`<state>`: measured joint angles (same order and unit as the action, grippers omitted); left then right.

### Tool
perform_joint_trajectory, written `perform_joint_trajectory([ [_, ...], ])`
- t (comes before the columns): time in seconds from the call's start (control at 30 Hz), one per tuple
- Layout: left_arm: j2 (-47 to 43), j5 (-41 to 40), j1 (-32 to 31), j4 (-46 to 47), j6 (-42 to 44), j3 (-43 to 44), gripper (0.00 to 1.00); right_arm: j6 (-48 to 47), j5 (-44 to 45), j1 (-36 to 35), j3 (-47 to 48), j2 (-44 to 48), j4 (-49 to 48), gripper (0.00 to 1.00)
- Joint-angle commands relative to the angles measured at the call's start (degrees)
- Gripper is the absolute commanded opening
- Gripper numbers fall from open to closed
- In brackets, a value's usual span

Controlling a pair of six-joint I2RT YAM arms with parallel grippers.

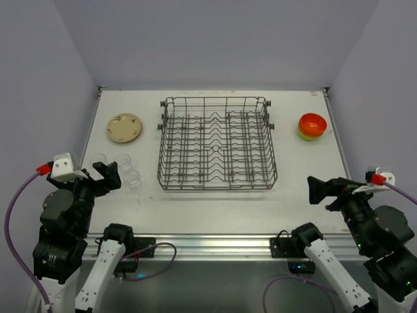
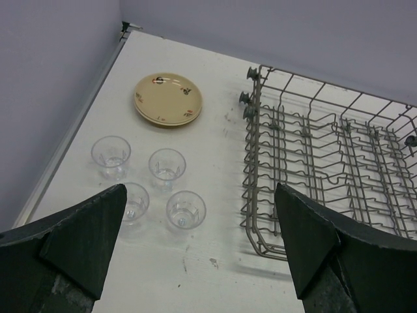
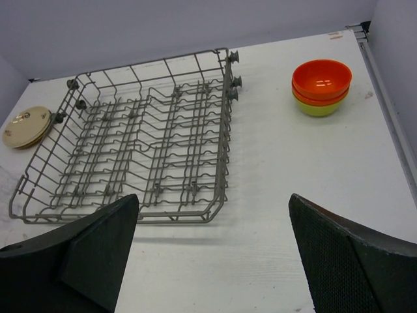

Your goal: Unload the mixed dishes from the dish rack

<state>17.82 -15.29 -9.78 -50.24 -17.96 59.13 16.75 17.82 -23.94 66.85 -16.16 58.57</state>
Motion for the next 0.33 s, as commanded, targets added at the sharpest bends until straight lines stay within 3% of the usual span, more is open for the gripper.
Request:
perform_joint_trajectory([
  [0.0,-0.16,-1.32,-0.33,3.56,0.9,-0.68,1.0,-0.76,1.86,-0.14,-0.58,-1.15,-3.37,0.99],
  [0.3,-0.6,-3.25,-0.33,6.29,1.17,-2.36,1.0,-0.23,2.48,-0.05,-1.46,-2.12,-4.6,0.99],
])
